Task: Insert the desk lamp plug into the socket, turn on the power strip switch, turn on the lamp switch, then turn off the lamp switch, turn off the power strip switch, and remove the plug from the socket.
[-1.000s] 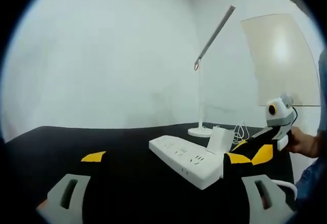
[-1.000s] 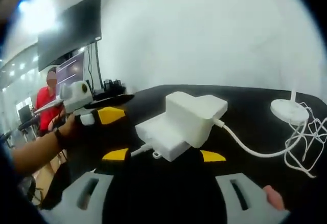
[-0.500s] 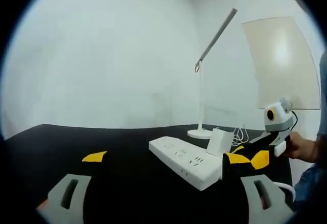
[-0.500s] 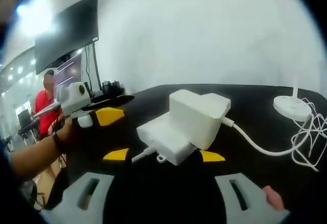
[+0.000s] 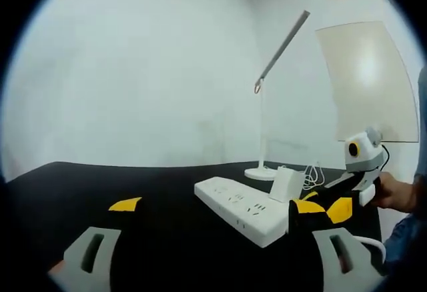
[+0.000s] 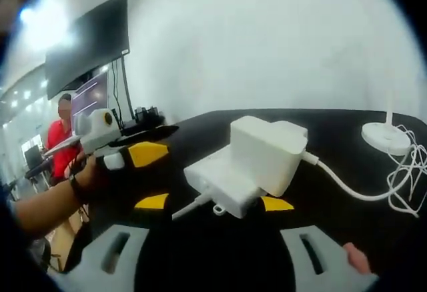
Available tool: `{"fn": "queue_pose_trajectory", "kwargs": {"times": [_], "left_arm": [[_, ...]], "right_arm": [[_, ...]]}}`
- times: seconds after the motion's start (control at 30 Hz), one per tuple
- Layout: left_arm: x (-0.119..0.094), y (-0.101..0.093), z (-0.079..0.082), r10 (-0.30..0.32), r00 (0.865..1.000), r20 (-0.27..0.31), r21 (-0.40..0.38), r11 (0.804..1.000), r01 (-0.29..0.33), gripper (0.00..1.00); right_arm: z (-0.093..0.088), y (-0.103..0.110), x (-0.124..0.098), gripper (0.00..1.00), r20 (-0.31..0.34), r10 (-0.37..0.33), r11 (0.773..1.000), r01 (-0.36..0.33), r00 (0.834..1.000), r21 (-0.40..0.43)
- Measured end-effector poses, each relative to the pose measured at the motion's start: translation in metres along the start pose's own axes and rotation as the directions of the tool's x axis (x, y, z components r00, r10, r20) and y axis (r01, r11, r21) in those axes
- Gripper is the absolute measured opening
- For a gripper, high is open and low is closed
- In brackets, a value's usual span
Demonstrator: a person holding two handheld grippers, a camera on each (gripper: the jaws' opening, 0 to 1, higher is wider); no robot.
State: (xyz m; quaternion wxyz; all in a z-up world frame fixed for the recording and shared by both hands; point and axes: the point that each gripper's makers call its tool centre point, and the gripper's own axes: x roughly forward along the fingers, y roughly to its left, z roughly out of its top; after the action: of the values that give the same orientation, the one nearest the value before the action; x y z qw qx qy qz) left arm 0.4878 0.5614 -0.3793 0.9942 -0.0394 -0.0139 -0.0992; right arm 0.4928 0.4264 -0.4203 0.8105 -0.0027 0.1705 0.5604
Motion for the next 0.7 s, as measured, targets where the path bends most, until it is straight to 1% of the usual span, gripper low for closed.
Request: {"fn": "queue_pose_trajectory", "kwargs": {"times": [0.27, 0.5, 0.7], "left_arm": [[0.0, 0.0, -0.0006, -0.002, 1.0, -0.003, -0.002, 1.0, 0.002, 0.84], [-0.0001, 0.0005, -0.0008, 0.002, 1.0, -0.004, -0.003, 1.0, -0.002, 0.83], [0.0005, -0.0007, -0.0018, 0.0, 1.0, -0.011, 0.001, 1.0, 0.0, 0.82]], "right_arm": [[0.0003, -0.0001, 0.0016, 0.52, 0.005, -0.01, 1.0, 0.01, 1.0, 0.004], [0.0031, -0.0033, 0.0023, 0.52, 0.023, -0.02, 1.0, 0.02, 1.0, 0.018], [0.0045, -0.006, 0.0026, 0.52, 0.038, -0.013, 0.999, 0.011, 0.999, 0.052]]}}
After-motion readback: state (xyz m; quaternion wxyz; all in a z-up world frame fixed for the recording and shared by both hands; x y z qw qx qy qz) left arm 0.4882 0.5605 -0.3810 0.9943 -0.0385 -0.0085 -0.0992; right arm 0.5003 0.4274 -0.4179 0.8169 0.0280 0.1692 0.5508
